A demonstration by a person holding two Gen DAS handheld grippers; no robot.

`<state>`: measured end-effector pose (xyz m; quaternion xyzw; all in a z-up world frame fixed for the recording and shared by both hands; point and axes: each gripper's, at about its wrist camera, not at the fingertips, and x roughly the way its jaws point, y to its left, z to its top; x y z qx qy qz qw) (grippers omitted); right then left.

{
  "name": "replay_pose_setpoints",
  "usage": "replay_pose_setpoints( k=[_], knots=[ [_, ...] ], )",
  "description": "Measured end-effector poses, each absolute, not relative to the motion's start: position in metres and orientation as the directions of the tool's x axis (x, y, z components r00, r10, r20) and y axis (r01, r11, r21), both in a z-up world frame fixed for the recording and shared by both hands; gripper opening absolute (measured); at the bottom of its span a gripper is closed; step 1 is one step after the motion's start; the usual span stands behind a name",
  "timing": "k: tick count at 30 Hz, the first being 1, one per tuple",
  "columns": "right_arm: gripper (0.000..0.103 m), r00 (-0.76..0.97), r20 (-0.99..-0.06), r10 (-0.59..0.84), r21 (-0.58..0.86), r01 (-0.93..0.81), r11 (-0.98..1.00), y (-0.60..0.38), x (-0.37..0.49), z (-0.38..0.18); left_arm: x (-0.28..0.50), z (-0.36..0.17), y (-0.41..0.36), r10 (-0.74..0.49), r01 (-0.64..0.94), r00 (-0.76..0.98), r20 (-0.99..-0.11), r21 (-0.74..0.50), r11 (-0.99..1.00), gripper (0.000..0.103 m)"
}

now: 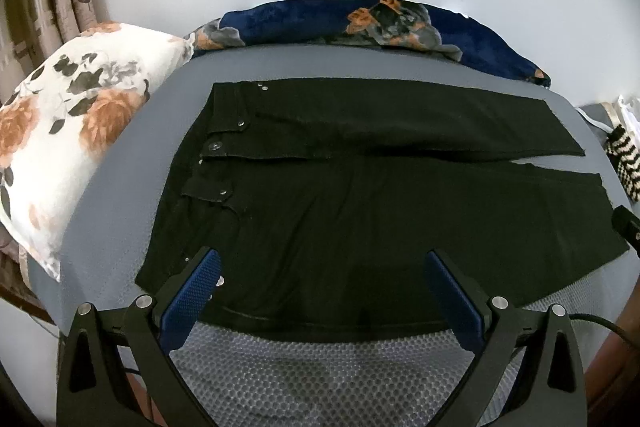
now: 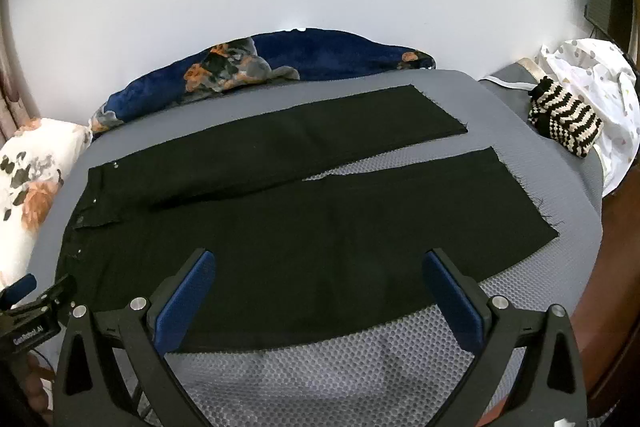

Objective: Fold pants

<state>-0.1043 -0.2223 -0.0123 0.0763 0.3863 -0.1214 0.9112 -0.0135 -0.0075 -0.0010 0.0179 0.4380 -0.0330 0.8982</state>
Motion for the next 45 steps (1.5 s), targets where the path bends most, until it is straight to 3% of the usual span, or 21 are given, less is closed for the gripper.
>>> replay_pose_setpoints(
  k=[17,45],
  knots=[
    [0.103,0.684,-0.718,-0.131,0.090,0.278,0.956,-0.223,-0.111,-0.013,-0.022,0.001,-0.007,-0.028,0.087,0.618,-0.786,0.034,0.996,0.101],
    [0.103,0.693,-0.710,-0.124,0.011,0.186,0.982,-0.203,-0.091,-0.023,-0.010,-0.014,-0.009,-0.019,0.074,0.578,-0.816,0.030,0.997,0.101]
  ],
)
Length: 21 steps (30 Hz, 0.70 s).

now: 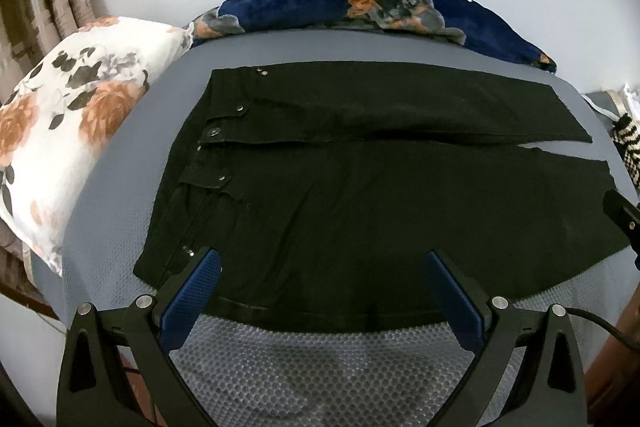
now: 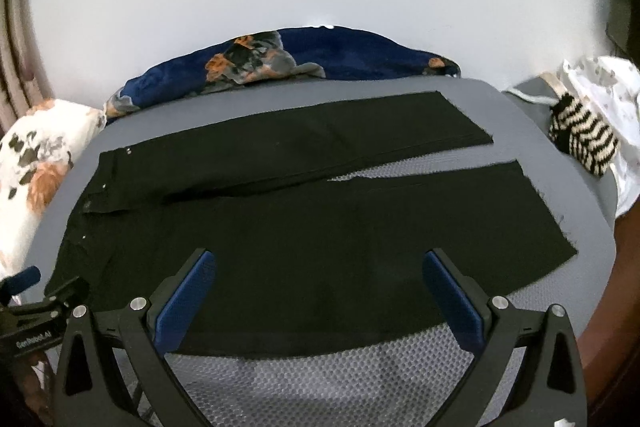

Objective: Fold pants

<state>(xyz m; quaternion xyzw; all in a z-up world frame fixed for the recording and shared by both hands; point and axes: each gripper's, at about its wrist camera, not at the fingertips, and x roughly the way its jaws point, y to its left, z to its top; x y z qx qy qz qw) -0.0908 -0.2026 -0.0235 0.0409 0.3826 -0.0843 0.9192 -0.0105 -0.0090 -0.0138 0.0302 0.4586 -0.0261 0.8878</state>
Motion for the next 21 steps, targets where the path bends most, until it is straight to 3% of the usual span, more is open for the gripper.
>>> replay_pose_setpoints(
  k=[21],
  knots=[
    [0.103,0.663,-0.735,-0.143,0.006,0.217,0.976,-0.213,-0.074,-0.026,0.004,-0.024,-0.004,-0.009,0.062,0.541,-0.841,0.030,0.998,0.101]
  ],
)
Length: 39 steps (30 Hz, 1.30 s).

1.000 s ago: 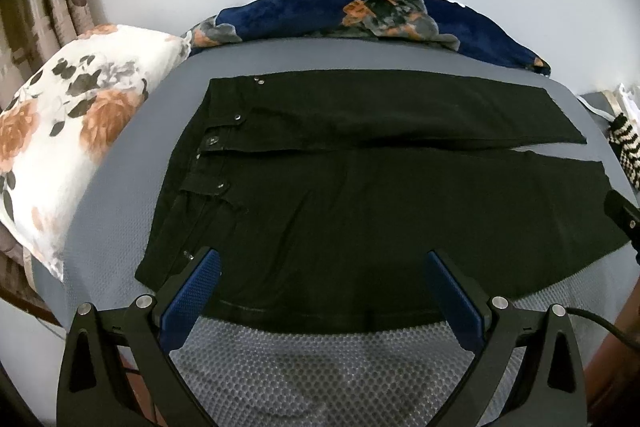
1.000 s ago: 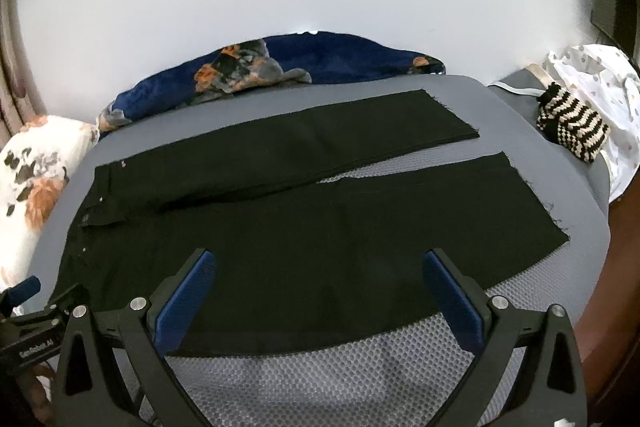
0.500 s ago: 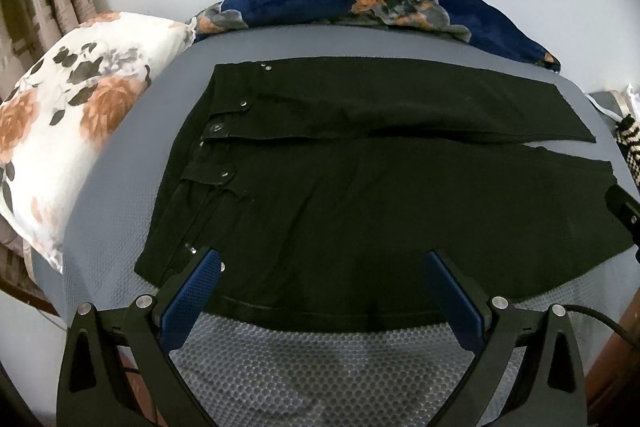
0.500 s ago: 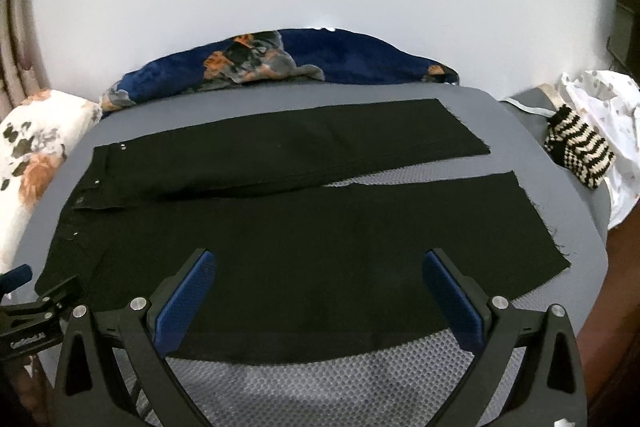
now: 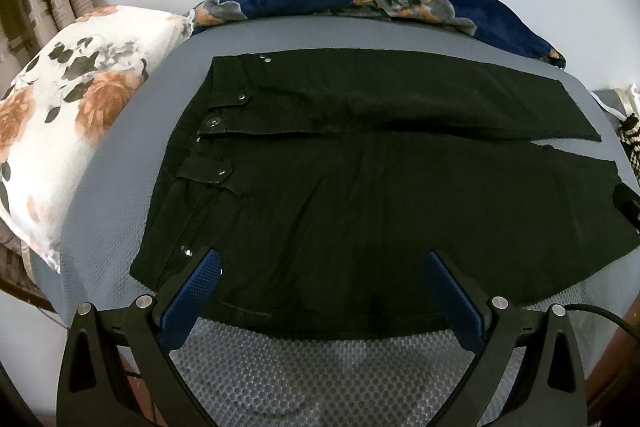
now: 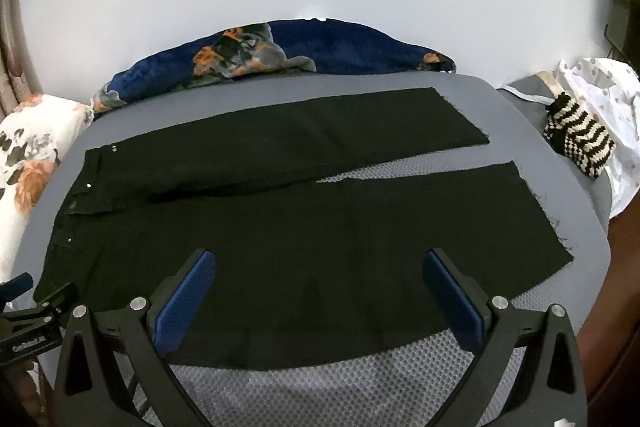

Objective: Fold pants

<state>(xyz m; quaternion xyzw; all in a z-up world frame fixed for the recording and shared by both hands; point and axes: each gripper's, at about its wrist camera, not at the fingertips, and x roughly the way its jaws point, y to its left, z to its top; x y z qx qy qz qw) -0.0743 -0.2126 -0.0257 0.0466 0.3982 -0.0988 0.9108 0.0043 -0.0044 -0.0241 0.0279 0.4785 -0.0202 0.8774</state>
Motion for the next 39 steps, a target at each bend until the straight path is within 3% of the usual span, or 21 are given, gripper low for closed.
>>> replay_pose_setpoints(
  k=[14,27,36,39],
  knots=[
    [0.103,0.702,-0.694,-0.161,-0.024,0.201,0.979,-0.214,-0.065,-0.020,0.022,-0.021,0.005,-0.004,0.035,0.558,-0.830,0.018,0.999,0.101],
    [0.103,0.680,-0.714,-0.169,-0.047,0.194,0.980,-0.218,-0.033,-0.020,0.071,-0.011,0.042,0.023,-0.013,0.589,-0.808,0.019,1.000,0.101],
    [0.103,0.671,-0.741,-0.005,0.096,0.114,0.989,-0.221,0.010,-0.017,0.140,-0.008,0.118,-0.086,-0.049,0.594,-0.800,-0.143,0.988,0.099],
    [0.103,0.671,-0.741,0.025,0.130,0.106,0.986,-0.219,0.029,-0.017,0.165,-0.014,0.142,-0.175,-0.037,0.586,-0.791,-0.241,0.970,0.087]
  ],
)
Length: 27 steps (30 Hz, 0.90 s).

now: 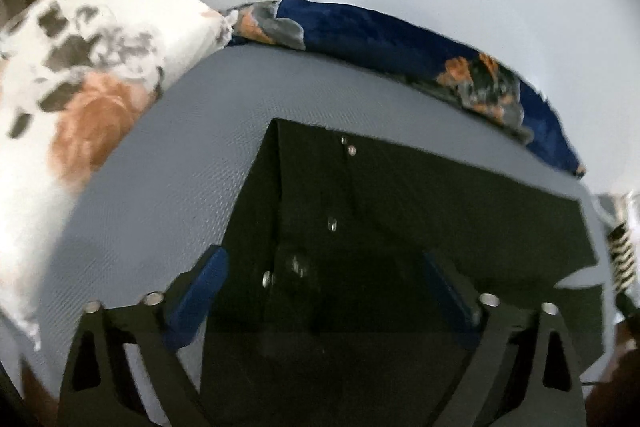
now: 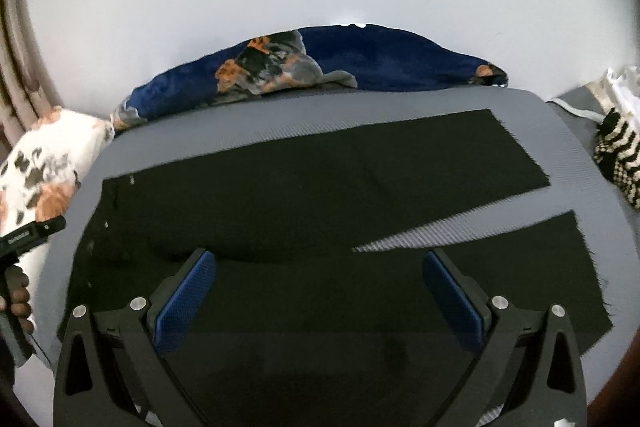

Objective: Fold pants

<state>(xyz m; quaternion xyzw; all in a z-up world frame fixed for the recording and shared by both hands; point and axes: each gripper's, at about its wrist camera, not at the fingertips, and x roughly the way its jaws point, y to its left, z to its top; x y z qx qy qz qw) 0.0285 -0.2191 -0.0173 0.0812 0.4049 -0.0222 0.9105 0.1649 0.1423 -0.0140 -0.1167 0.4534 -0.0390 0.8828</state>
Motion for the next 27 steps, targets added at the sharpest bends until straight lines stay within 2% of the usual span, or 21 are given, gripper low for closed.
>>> replay_pose_setpoints(
  k=[6,9,12,21,27],
  knots=[
    [0.103,0.654,-0.755,0.045,0.142,0.096,0.985,-0.205,0.064,-0.028,0.218,-0.037,0.176,-0.356,0.027,0.555,-0.752,-0.411,0.911,0.060],
    [0.103,0.624,-0.779,0.064,0.147,0.082,0.986,-0.196,0.081,-0.036,0.240,-0.052,0.189,-0.430,0.035,0.530,-0.731,-0.488,0.872,0.053],
    [0.103,0.608,-0.791,0.066,0.128,0.059,0.990,-0.185,0.095,-0.042,0.259,-0.066,0.198,-0.479,0.039,0.502,-0.720,-0.535,0.844,0.050],
    [0.103,0.571,-0.816,0.091,0.111,0.001,0.994,-0.153,0.131,-0.055,0.303,-0.096,0.213,-0.576,0.049,0.432,-0.694,-0.620,0.783,0.049],
    [0.103,0.564,-0.819,0.104,0.103,-0.035,0.994,-0.140,0.149,-0.060,0.331,-0.099,0.212,-0.670,0.071,0.389,-0.633,-0.704,0.707,0.049]
  ],
)
